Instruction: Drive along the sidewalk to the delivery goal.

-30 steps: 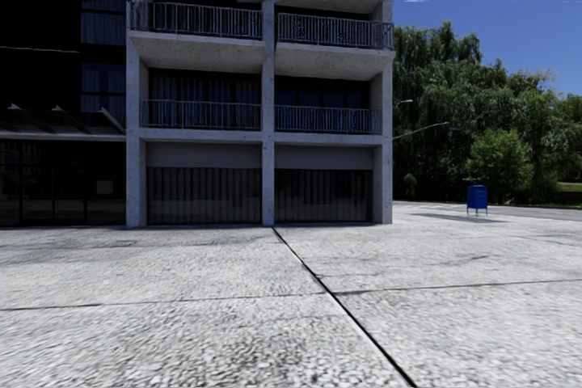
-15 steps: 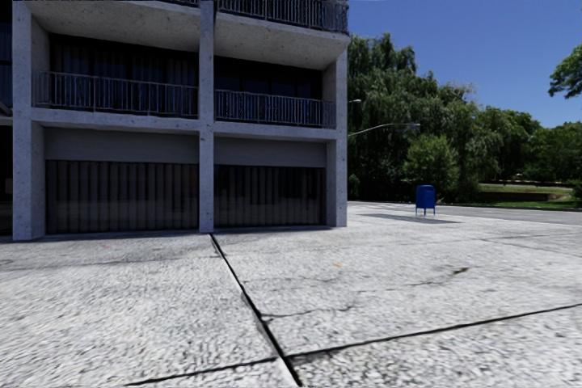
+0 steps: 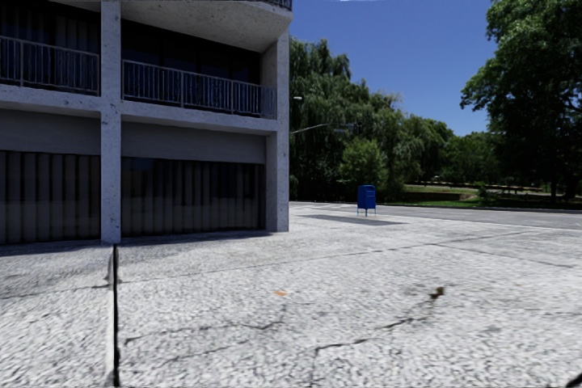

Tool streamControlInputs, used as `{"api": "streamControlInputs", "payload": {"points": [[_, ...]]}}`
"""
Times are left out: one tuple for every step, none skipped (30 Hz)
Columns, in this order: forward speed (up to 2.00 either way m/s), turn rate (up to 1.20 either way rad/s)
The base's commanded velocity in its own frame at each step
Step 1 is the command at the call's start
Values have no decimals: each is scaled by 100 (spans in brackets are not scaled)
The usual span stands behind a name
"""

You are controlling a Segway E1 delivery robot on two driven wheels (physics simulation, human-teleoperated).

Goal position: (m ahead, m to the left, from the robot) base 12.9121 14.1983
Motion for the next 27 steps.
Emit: {"api": "streamControlInputs", "payload": {"points": [[200, -50], [200, -50], [200, -50], [200, -50], [200, -50], [200, -50], [200, -46], [200, -29], [200, -29], [200, -11], [200, -5], [200, -3], [200, -3], [200, -3], [200, -3], [200, -3], [200, -3], [200, 0], [200, 0], [200, 0], [200, 0], [200, 0], [200, 0], [200, 0], [200, 0], [200, 0], [200, 0]]}}
